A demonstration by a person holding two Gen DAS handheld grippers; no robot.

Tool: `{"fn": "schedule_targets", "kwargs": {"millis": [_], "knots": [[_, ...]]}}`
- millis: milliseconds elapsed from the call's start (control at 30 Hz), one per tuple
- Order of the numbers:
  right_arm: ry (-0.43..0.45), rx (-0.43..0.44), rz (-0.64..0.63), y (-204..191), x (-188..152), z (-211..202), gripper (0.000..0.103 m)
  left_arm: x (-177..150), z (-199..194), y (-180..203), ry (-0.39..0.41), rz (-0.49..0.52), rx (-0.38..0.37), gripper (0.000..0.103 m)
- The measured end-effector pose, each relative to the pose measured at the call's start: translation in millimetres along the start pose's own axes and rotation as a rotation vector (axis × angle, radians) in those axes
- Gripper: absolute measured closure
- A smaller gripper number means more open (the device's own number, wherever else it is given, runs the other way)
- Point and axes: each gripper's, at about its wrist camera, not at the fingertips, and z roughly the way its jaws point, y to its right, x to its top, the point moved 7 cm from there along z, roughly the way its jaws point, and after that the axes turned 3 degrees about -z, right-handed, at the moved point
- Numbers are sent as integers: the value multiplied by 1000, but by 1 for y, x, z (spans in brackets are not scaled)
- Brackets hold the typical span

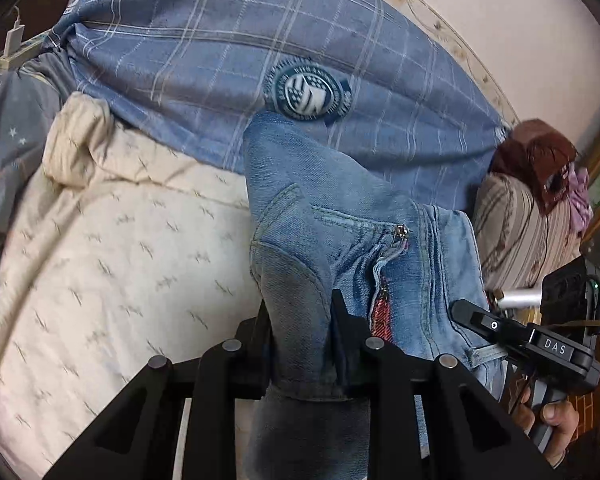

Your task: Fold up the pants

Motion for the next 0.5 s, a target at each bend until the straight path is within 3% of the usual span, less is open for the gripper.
{"fn": "schedule_targets", "kwargs": {"millis": [167, 333, 400, 433, 467, 500], "knots": [[-2, 29, 28, -4, 8, 29, 86, 8, 8, -21, 7, -7, 15, 76], [-45, 14, 65, 17, -8, 71, 86, -11, 41, -55, -43, -52, 62, 74], [-72, -12, 85, 32, -20, 89, 84, -26, 63, -71, -90, -82, 79, 68], [-89, -47, 94, 41, -26, 97, 82, -36, 75, -80, -132, -95, 104, 59], [-125, -109, 94, 52, -36, 108, 78, -46, 84, -90, -153, -105, 148, 44], [-158, -160, 95, 61, -43, 115, 67, -48, 81, -94, -121, -115, 158, 36]]}}
